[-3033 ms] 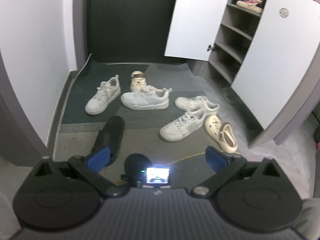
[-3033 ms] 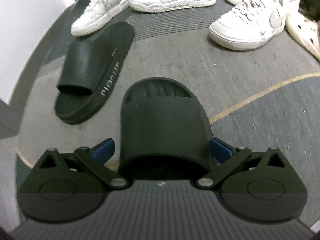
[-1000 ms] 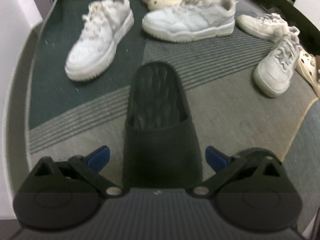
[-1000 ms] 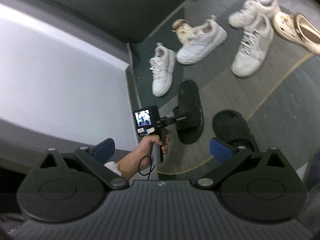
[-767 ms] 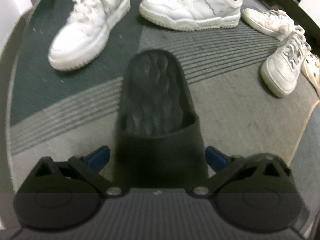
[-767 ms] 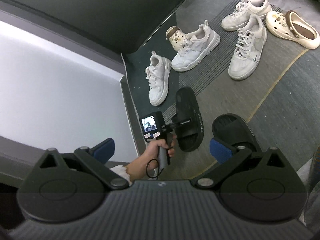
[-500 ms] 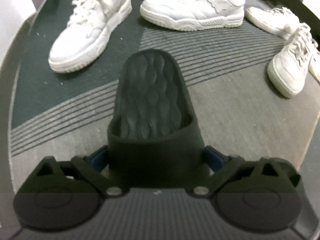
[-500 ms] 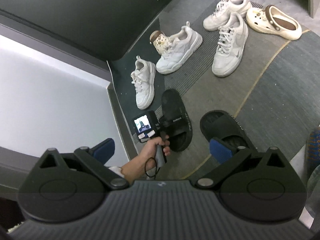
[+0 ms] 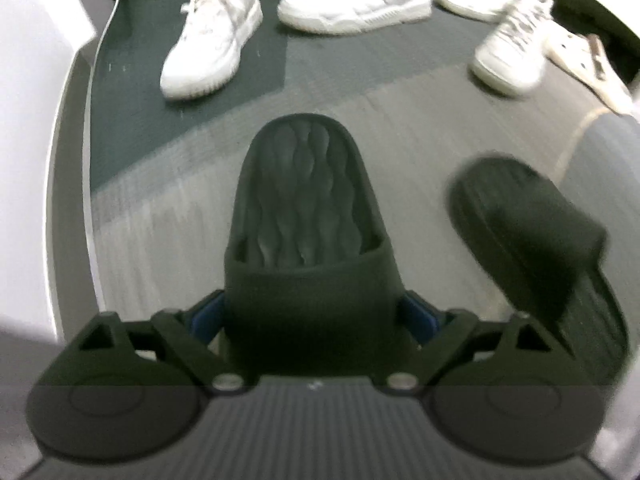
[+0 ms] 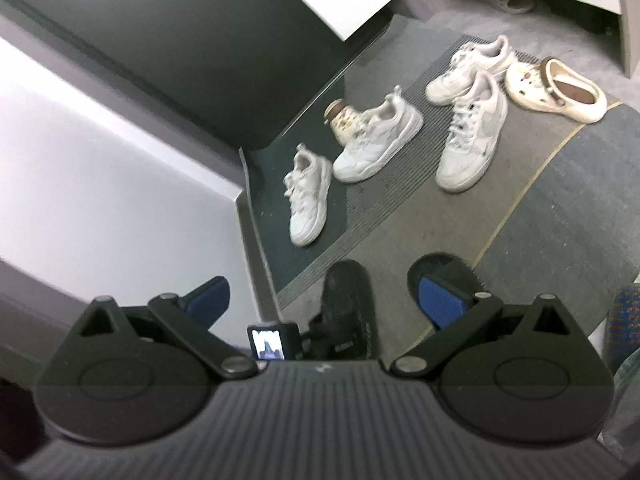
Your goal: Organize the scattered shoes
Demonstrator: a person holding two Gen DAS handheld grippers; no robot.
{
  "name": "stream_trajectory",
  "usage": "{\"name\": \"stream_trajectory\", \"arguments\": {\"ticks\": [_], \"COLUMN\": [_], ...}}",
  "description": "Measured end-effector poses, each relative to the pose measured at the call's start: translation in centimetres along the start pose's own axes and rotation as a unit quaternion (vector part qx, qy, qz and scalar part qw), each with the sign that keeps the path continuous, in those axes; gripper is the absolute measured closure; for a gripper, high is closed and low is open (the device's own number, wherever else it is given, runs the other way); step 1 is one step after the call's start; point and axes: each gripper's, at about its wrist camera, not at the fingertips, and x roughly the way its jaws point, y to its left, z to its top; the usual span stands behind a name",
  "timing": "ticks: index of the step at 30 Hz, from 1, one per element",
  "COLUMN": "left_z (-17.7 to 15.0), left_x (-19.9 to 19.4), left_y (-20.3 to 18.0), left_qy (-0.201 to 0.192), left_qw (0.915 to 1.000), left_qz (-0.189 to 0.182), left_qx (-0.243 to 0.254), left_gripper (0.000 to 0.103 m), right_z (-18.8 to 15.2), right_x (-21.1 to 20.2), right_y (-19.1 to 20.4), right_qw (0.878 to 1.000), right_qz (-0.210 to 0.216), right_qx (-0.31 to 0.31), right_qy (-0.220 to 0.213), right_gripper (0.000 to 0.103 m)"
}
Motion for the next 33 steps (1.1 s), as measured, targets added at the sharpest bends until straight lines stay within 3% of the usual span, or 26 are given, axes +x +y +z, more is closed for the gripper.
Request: {"name": "stream_trajectory", "arguments": {"ticks": [6, 14, 18, 25, 33], "left_z": [-4.9, -4.7, -5.2, -3.8, -0.1], "left_x": [-1.1, 0.8, -1.9, -9.3, -21.5], "left_y": [-0.9, -0.9, -1.6, -3.5, -4.9], "left_qy": [0.018, 0.049, 0.068, 0.012, -0.076], "left_qw": [0.9995, 0.9986, 0.9969, 0.9968, 0.9965], "left_qz": [-0.018, -0.013, -0.021, -0.007, -0.015], "left_qx": [0.018, 0.015, 0.033, 0.079, -0.032], "left_gripper": [0.008, 0.005, 0.004, 0.003, 0.001], "right_z": [-1.0, -1.3, -1.4, -2.4, -2.5], "right_x": [0.6, 0.5, 0.0, -2.0, -4.9], "right_y": [0.7, 0.7, 0.5, 1.1, 0.4], "right_qw": [1.000, 0.999, 1.000, 0.999, 0.998], "right_qz": [-0.001, -0.006, 0.009, 0.028, 0.023], "right_qx": [-0.021, -0.032, -0.020, -0.042, -0.048], "right_qy": [0.018, 0.020, 0.022, 0.012, -0.024], "right_gripper": [0.000, 0.000, 0.000, 0.000, 0.000]}}
